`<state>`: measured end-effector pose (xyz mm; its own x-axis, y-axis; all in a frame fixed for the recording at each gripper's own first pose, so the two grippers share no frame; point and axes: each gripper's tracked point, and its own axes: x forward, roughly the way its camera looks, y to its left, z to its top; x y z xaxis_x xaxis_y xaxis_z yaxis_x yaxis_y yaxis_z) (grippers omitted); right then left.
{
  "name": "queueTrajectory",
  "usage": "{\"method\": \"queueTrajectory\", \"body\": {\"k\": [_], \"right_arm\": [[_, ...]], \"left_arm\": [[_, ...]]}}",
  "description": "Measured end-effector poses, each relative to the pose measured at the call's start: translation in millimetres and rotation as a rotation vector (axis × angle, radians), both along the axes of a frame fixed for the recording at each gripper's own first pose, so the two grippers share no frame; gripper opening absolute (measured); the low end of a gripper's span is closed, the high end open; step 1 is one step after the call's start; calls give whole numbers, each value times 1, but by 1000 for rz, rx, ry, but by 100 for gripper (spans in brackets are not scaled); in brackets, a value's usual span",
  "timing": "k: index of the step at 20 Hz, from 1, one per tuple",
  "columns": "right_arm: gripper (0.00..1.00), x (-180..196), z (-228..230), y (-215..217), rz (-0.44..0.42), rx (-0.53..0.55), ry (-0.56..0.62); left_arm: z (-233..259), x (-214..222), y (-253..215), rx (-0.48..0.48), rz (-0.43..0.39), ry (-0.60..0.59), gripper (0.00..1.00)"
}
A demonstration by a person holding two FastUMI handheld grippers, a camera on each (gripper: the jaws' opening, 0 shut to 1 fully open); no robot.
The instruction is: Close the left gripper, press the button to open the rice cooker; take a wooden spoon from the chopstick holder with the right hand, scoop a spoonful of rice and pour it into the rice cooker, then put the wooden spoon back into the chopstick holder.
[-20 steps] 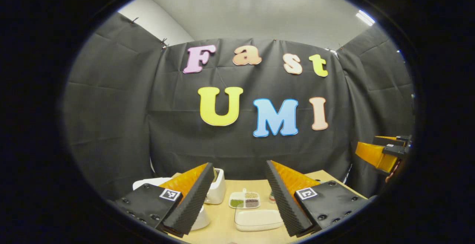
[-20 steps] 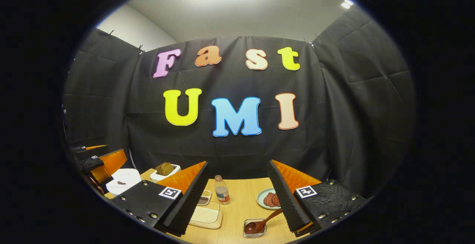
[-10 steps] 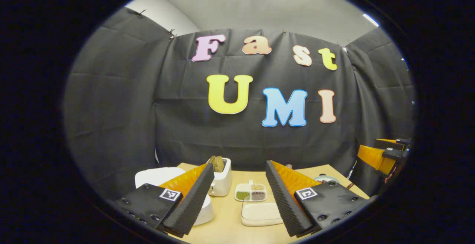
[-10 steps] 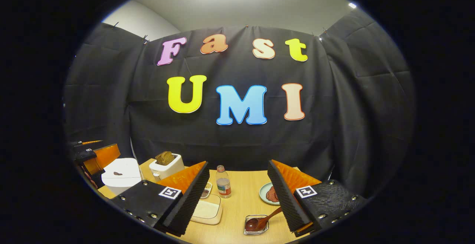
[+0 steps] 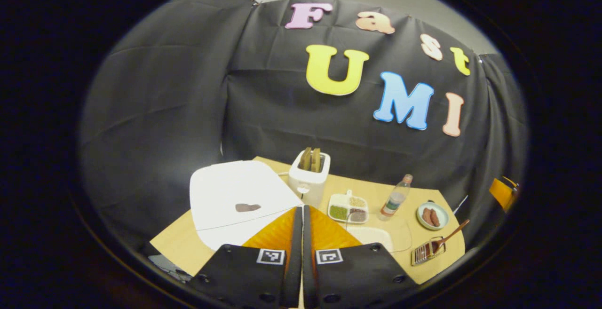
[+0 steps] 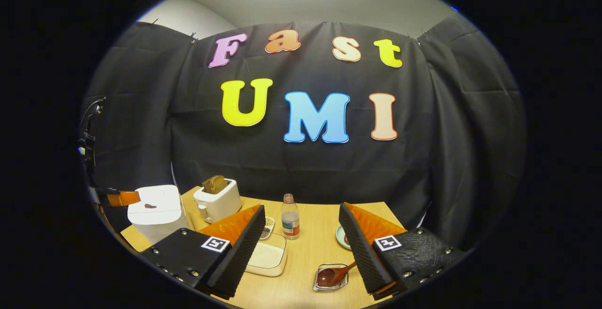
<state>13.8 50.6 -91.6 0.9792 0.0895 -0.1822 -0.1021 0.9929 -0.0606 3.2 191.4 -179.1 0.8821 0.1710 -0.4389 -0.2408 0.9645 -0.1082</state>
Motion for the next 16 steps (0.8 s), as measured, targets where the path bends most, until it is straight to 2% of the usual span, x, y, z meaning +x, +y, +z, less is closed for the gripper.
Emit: {"method": "queueTrajectory", "body": {"k": [3, 8, 11, 12, 16], "right_arm": [[96, -2, -6, -2, -5, -10, 19], [96, -5, -12, -5, -20, -24, 32], [96, -6, -14, -11, -41, -26, 40], [96, -7, -14, -13, -48, -25, 41], [96, -8, -16, -21, -74, -31, 44]], "left_arm": [[-21, 5, 36, -94, 50, 71, 8], [-45, 33, 85, -159, 109, 144, 9], [-70, 44, 101, -173, 137, 202, 9], [-77, 47, 103, -168, 142, 218, 6], [-93, 52, 108, -118, 148, 283, 9]]}}
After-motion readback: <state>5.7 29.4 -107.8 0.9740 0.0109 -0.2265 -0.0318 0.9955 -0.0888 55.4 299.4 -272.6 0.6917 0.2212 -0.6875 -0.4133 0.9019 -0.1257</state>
